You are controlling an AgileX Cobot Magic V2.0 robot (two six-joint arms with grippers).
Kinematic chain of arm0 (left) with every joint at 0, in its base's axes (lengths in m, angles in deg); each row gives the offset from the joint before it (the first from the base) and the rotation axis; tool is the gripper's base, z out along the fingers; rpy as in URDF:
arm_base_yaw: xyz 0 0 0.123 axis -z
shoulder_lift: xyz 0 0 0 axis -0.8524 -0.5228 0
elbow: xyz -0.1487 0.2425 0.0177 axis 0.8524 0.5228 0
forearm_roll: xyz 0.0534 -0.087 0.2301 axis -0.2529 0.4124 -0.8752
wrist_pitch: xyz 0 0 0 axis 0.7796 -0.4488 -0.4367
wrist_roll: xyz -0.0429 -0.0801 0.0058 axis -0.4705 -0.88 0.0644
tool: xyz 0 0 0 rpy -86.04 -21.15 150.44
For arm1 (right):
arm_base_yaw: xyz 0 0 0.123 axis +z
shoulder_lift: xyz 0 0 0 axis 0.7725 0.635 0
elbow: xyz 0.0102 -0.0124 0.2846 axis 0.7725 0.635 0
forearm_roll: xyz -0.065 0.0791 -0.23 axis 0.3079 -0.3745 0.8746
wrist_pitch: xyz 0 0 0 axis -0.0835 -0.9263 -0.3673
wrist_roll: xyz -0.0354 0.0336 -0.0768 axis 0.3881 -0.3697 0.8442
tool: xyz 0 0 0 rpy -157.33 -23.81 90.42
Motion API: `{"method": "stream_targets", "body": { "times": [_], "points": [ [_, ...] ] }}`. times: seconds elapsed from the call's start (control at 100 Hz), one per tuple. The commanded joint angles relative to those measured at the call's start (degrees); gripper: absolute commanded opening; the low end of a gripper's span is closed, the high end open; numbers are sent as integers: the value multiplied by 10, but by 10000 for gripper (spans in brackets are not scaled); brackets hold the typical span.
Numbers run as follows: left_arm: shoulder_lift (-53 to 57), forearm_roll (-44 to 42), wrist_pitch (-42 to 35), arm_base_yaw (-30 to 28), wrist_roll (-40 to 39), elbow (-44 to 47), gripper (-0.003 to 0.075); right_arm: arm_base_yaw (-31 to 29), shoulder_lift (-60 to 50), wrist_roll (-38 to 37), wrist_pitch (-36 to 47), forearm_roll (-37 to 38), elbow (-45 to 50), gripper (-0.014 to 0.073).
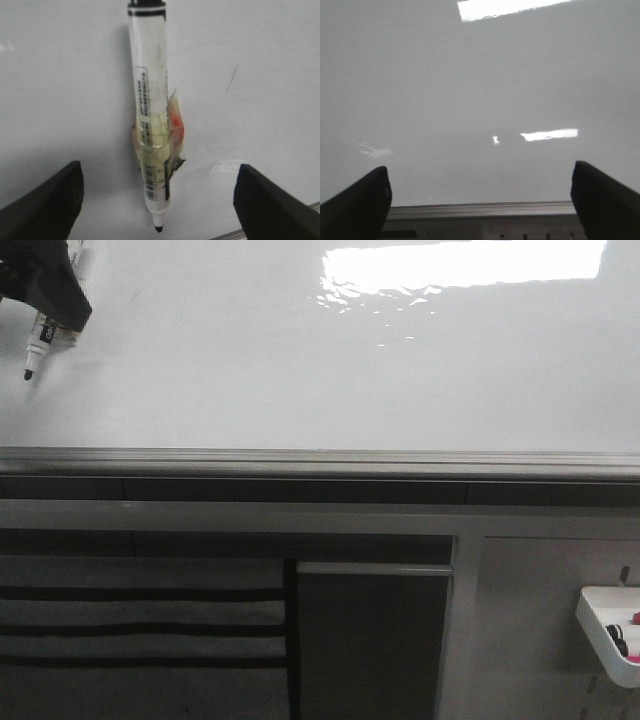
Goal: Write number 3 on whiteboard
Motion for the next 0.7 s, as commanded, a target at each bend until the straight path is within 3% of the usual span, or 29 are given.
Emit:
{"method": "stream_targets", "body": {
  "times": [0.0, 0.33, 0.69],
  "points": [
    [3, -1, -34, 3, -2, -22, 566, -1, 12, 5, 44, 0, -18, 656],
    [-25, -9, -69, 3, -2, -22, 554, -1, 12, 5, 44, 0, -18, 656],
    [-29, -28, -77, 3, -2, -22, 272, -1, 12, 5, 44, 0, -18, 656]
  ]
}}
